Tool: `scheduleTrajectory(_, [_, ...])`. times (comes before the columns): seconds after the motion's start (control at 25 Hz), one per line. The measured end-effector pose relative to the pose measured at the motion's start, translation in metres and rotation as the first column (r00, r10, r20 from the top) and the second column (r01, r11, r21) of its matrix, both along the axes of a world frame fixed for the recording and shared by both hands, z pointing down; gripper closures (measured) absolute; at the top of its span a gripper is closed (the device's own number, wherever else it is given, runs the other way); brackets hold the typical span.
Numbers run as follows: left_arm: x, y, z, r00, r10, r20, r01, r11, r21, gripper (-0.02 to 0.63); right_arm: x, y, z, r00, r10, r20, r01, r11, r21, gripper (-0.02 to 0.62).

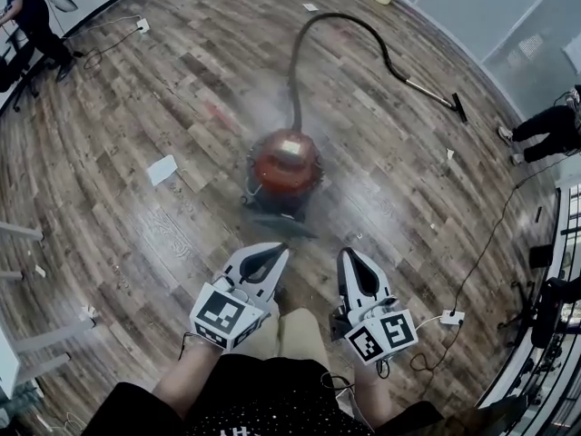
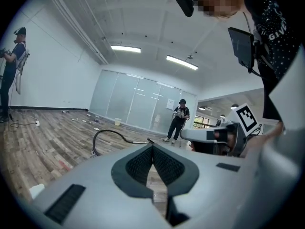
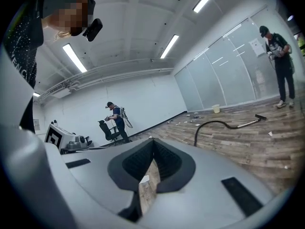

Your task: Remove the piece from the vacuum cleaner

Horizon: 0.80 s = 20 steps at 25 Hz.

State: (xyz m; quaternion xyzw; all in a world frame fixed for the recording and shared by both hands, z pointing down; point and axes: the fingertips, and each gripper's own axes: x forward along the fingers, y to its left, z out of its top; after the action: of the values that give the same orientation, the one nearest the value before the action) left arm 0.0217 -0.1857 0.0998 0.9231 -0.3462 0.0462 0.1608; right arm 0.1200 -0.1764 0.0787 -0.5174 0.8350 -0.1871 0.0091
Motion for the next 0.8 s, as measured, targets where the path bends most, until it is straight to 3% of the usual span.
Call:
scheduleTrajectory(0.32, [-0.002, -0.001, 0.074, 1.0, -0.009, 0.008, 0.009, 1.0, -0.019, 0.597, 0.012, -0.003, 0.068, 1.0, 0.022, -0.007, -0.022, 1.0, 0.001, 0.584])
scheduleTrajectory(0.8, [-0.002, -0.005, 0.206, 0.999, -0.031, 0.008, 0.031, 0.999, 0.015, 0.597, 0.014, -0.004, 0.205, 1.0, 0.003, -0.007, -0.003, 1.0, 0.016, 0.584])
